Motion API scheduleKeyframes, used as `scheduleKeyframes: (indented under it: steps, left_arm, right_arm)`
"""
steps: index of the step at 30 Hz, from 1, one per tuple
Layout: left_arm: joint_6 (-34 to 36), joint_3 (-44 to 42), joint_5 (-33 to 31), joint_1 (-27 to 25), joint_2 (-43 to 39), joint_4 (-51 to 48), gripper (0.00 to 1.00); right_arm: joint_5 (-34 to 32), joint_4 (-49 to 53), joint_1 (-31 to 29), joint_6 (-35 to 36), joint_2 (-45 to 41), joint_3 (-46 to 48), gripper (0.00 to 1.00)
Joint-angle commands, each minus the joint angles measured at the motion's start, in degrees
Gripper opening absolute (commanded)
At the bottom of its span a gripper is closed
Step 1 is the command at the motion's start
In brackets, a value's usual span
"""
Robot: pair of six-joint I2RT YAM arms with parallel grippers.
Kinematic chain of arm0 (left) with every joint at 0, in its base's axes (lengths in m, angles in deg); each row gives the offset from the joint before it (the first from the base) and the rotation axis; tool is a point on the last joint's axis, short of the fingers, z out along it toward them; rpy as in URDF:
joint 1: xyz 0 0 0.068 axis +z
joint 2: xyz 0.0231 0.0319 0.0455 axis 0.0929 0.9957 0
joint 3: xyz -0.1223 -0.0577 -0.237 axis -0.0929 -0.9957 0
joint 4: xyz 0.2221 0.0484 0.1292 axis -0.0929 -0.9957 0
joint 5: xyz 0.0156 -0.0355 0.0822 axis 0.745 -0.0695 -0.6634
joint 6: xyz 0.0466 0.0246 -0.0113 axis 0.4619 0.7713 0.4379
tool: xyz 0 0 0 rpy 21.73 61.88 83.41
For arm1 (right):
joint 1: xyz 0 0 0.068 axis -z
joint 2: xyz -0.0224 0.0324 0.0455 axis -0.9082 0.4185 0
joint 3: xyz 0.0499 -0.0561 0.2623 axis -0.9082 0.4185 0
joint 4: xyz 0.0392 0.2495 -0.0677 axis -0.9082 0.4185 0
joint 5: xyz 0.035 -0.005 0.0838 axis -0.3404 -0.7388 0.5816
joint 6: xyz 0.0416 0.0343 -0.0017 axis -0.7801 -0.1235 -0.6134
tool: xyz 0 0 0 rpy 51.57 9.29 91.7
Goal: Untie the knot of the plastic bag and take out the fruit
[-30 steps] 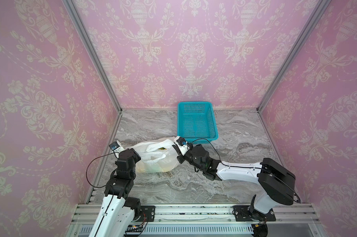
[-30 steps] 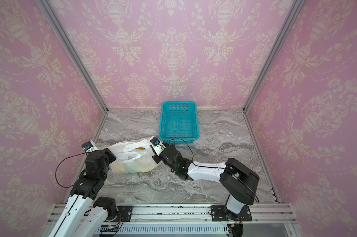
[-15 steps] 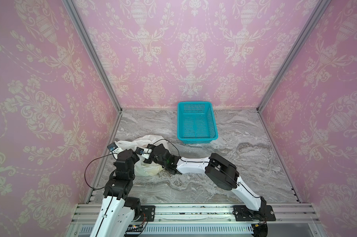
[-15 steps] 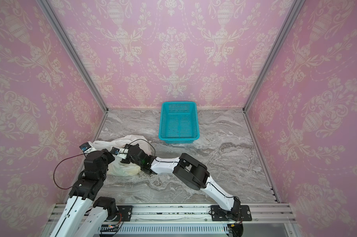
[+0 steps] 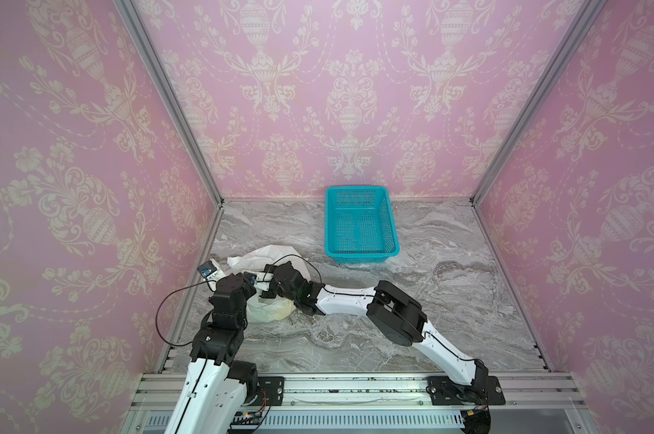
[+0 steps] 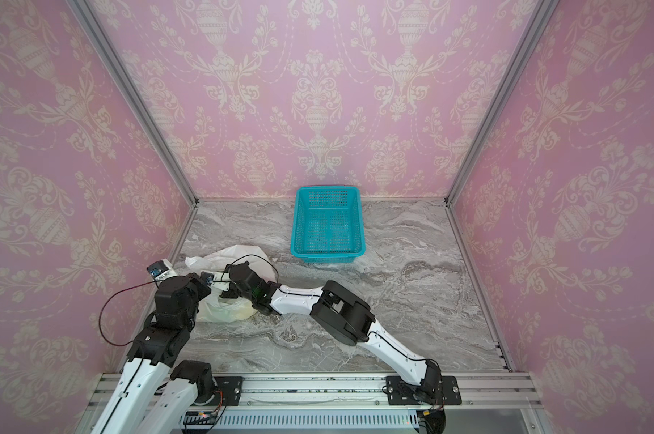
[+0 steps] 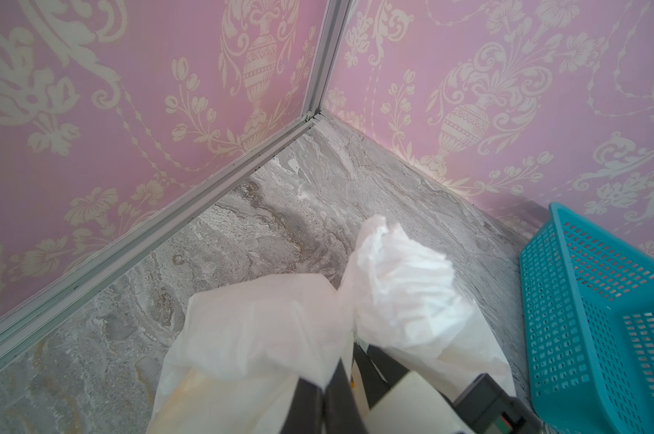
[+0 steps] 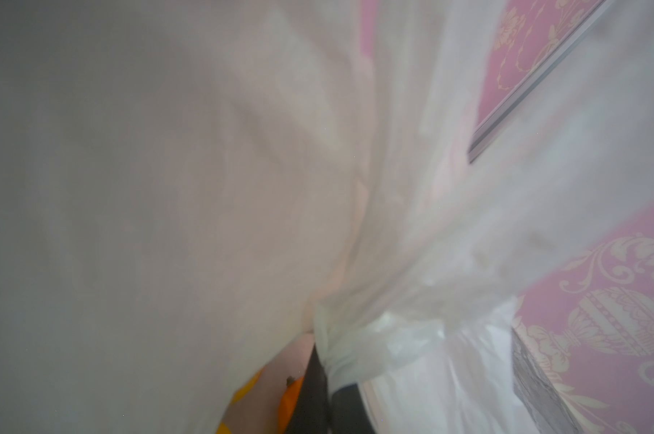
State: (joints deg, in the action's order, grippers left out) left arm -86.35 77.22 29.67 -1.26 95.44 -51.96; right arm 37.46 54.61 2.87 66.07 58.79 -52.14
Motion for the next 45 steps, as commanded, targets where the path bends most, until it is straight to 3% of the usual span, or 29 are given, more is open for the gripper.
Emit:
scheduleKeyframes:
  steps: [1, 8, 14, 22, 27, 33, 36, 45]
  left_arm:
    - [-0.13, -0.29, 0.53, -0.27, -0.13, 0.85, 0.00]
    - [-0.03, -0.36, 0.60, -0.23, -0.43, 0.69, 0.00]
    - [0.89, 0.08, 2.17, -0.26, 1.36, 2.09, 0.00]
    - [0.80, 9.63, 16.25, -0.32, 8.81, -0.40, 0.00]
    - [2.11, 16.11, 21.90, -0.44, 12.52, -3.34, 0.00]
    - [3.48, 19.24, 28.99, -0.69, 15.96, -3.29, 0.00]
    - [3.88, 20.73, 29.11, -0.65, 17.06, -4.73, 0.00]
    - [1.56, 21.96, 23.92, -0.53, 19.37, -6.54, 0.00]
  right_arm:
    - [0.67, 2.05, -0.19, -0.94, 0.53, 0.46, 0.00]
    - [0.31, -2.76, -1.46, -1.42, -4.48, 8.39, 0.00]
    - [-2.94, -11.94, -2.74, -7.80, -17.51, 23.88, 0.00]
    - [-13.28, -17.52, -2.76, -19.25, -36.00, 42.60, 0.00]
    - [-23.32, -15.95, -2.78, -25.94, -45.97, 49.23, 0.00]
    - [-32.49, -9.28, -2.65, -31.80, -51.68, 52.02, 0.03]
    - [-34.47, -9.93, -2.37, -30.72, -54.11, 54.98, 0.14]
    - [-30.76, -0.91, 5.50, -40.81, -62.36, 59.96, 0.17]
